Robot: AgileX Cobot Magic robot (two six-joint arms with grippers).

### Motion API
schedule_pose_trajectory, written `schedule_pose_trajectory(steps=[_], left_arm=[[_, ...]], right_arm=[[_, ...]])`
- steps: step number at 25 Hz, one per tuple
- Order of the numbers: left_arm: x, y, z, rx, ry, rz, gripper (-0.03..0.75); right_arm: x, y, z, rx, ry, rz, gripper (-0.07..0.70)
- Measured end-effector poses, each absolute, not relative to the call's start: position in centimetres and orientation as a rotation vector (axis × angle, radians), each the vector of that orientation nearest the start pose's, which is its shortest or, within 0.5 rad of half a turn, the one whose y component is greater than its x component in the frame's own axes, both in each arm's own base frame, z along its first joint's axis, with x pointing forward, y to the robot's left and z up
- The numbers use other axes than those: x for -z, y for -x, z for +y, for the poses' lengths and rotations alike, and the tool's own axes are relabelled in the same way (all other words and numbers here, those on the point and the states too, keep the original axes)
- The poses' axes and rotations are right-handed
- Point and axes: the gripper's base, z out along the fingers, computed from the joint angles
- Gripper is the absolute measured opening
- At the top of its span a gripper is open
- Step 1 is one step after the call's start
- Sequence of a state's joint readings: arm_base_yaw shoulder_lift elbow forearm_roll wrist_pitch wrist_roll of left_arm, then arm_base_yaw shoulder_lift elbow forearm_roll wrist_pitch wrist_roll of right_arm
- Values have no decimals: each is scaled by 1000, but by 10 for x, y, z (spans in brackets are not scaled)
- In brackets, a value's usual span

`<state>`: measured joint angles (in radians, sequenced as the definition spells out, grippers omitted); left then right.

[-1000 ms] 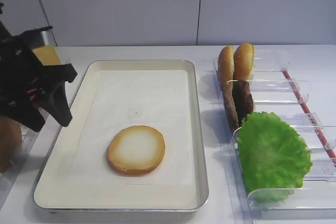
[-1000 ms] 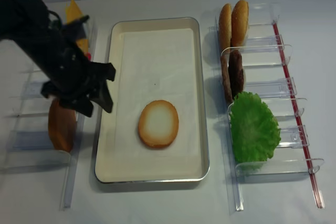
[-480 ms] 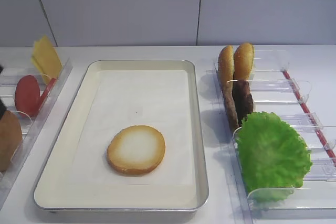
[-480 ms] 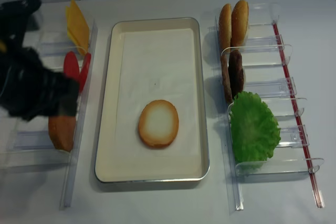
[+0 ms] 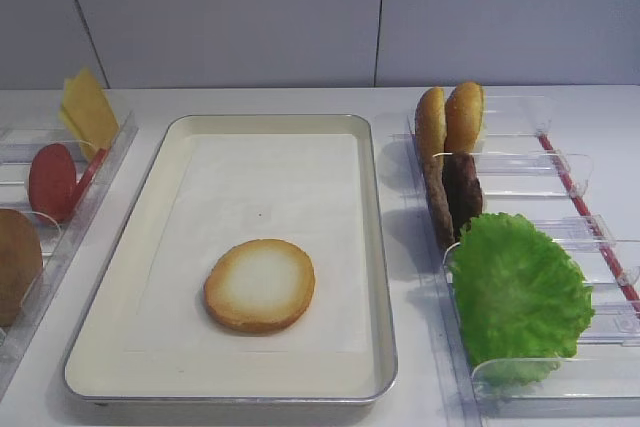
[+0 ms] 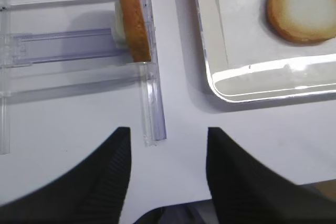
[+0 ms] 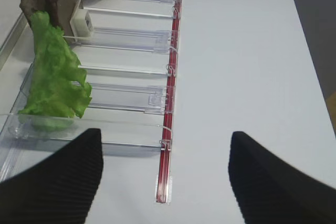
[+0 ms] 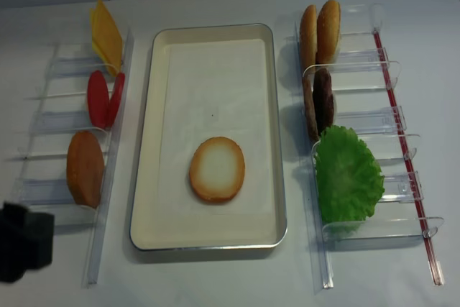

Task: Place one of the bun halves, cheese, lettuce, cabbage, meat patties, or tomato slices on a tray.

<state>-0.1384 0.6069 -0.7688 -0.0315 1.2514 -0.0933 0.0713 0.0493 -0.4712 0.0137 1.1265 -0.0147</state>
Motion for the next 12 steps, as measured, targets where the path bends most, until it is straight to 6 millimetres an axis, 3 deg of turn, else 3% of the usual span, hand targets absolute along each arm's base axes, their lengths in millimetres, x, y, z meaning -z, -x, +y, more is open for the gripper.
schedule_pose_trajectory(steps=[6,8,12], left_arm=[[-303,-38,-8,124,-86,2484,279],[-287,-25,-6,120,-104,2463,268],[-272,-13,-4,118,-114,2431,266]], right_arm=[[-264,-2,1,-49,95,2186,522],[-264,-2,1,-49,95,2186,522],[-264,-2,1,-49,95,2186,522]])
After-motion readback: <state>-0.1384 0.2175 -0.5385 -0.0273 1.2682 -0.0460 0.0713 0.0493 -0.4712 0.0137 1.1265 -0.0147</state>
